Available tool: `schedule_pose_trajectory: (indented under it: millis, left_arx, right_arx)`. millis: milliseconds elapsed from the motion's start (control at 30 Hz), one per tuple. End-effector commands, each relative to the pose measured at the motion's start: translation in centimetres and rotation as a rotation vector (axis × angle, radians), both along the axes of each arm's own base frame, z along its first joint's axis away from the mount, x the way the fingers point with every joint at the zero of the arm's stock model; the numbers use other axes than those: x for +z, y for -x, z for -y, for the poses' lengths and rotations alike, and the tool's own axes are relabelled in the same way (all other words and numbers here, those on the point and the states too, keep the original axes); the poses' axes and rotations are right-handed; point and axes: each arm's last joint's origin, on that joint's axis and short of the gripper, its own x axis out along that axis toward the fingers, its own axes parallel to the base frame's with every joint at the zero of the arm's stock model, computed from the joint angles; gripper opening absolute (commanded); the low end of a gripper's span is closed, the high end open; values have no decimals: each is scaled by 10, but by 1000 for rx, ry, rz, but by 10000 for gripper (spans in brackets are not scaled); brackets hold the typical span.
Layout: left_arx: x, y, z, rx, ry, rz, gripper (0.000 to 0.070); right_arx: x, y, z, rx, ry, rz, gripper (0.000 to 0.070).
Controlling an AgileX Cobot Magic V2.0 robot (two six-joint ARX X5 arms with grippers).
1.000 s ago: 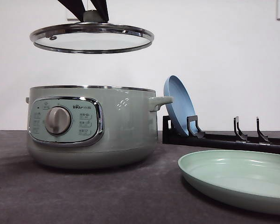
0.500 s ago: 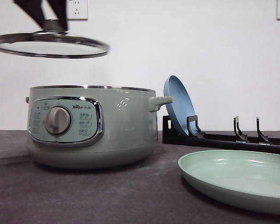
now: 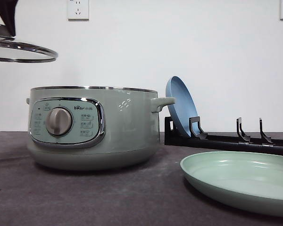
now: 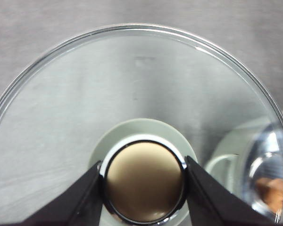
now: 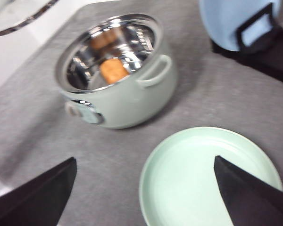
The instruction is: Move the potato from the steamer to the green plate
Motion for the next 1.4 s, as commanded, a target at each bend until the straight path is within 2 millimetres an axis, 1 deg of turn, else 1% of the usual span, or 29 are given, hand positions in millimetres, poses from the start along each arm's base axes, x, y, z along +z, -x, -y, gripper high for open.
schedule_pose_trajectory:
  millis: [0, 167, 267, 400, 500, 600, 800, 967, 1133, 1233, 1367]
  left_arx:
    - [17, 3, -2, 13, 2, 84, 0]
    - [17, 3, -6, 23, 1, 84, 0]
    - [17, 3, -6, 23, 1, 84, 0]
    - [17, 3, -6, 23, 1, 84, 0]
    - [17, 3, -6, 23, 1, 84, 0]
    - [17, 3, -6, 23, 1, 84, 0]
    - [17, 3, -6, 23, 2, 83, 0]
    - [16, 4, -6, 25, 4, 81, 0]
    - [16, 4, -6, 28, 6, 73, 0]
    - [16, 4, -6, 29, 8, 74, 0]
    - [16, 4, -6, 31, 9, 75, 0]
  right_arx:
    - [6, -5, -3, 32, -11, 5, 590]
    - [10, -30, -15, 107, -1, -56, 590]
    - [15, -56, -28, 164, 29, -101, 590]
    - [25, -96, -54, 257, 56, -116, 590]
    - [33, -128, -78, 315, 97, -126, 590]
    - [38, -160, -109, 382, 132, -132, 590]
    - [41, -216, -172, 494, 201, -133, 590]
    - [35, -251, -220, 556, 291, -111, 590]
    - [18, -274, -258, 588, 366, -86, 590]
    - [3, -282, -274, 599, 408, -71, 590]
    - [-19, -288, -284, 611, 487, -64, 590]
